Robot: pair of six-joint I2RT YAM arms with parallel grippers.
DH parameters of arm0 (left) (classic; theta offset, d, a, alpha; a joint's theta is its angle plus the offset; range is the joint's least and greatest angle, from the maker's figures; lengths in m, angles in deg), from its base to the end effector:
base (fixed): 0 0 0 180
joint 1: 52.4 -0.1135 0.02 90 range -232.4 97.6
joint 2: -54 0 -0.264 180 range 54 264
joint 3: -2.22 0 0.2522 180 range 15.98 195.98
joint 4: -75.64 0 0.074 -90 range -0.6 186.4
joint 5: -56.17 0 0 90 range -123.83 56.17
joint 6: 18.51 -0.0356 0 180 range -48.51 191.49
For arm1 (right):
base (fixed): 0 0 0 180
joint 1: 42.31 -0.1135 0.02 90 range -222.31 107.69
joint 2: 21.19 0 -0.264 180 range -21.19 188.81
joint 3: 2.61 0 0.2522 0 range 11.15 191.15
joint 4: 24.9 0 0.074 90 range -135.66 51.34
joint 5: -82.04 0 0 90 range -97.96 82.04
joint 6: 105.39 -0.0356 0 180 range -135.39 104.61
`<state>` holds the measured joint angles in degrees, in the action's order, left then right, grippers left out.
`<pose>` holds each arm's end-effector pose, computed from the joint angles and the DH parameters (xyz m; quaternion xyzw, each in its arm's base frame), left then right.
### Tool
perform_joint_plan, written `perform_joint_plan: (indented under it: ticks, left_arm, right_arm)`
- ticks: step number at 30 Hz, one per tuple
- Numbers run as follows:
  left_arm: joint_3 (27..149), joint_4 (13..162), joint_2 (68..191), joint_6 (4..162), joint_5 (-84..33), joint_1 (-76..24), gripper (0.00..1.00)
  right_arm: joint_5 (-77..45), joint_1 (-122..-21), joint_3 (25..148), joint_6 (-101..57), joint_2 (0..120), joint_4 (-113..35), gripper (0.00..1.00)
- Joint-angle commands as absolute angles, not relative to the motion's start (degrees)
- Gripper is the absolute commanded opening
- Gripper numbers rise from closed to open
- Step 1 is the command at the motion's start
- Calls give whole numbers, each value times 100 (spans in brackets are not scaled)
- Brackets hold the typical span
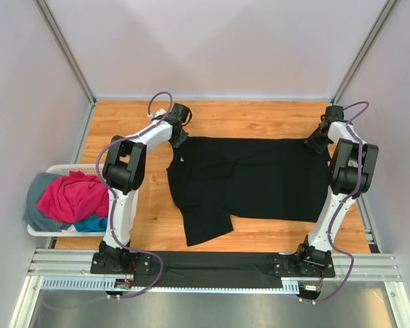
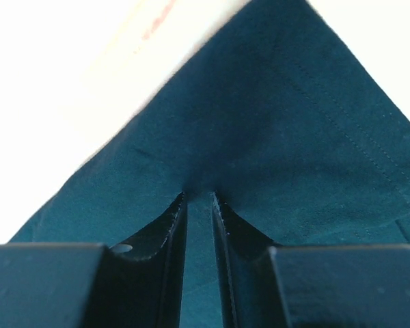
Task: Fold and stack the t-shirts
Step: Fold the tshirt
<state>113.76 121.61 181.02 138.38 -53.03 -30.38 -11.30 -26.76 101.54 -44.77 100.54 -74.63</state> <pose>0.4433 -0.1667 0.1624 -0.4027 0.8675 -0.0549 0.2867 0.4259 -0.1164 0.1608 0.3692 0.9079 0.0520 0.1918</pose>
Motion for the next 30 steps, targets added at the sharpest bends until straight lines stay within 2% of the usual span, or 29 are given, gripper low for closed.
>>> perform_joint_plan:
  ticks: [1, 9, 15, 18, 21, 22, 25, 30]
  left_arm:
    - [11617, 12754, 18425, 14040, -5660, -3306, 20]
    - [12530, 12649, 18864, 13565, -5651, -3658, 20]
    - [13288, 12133, 19129, 12416, -5133, -3755, 21]
    - [12718, 11545, 18480, 11959, -4729, -3746, 23]
    - [11927, 11052, 17531, 11554, -4360, -3746, 32]
    - [11751, 10963, 17303, 11465, -4106, -3738, 39]
    - [11214, 11032, 16406, 11254, -3876, -3659, 53]
    - [9941, 10902, 14982, 11428, -3752, -3326, 56]
  right_arm:
    - [-902, -2658, 10465, -4553, 10510, -7355, 23]
    - [-1139, -2781, 11872, -4466, 11221, -7645, 24]
    - [-1631, -2939, 12777, -4202, 11469, -7926, 23]
    - [-1921, -3044, 12744, -3966, 10943, -7988, 30]
    - [-2027, -3097, 12621, -3851, 10275, -8076, 36]
    - [-2053, -3097, 12420, -3841, 10082, -8076, 37]
    - [-2080, -3150, 11954, -3876, 9273, -8041, 40]
    - [-2430, -3517, 10206, -4385, 7989, -7480, 45]
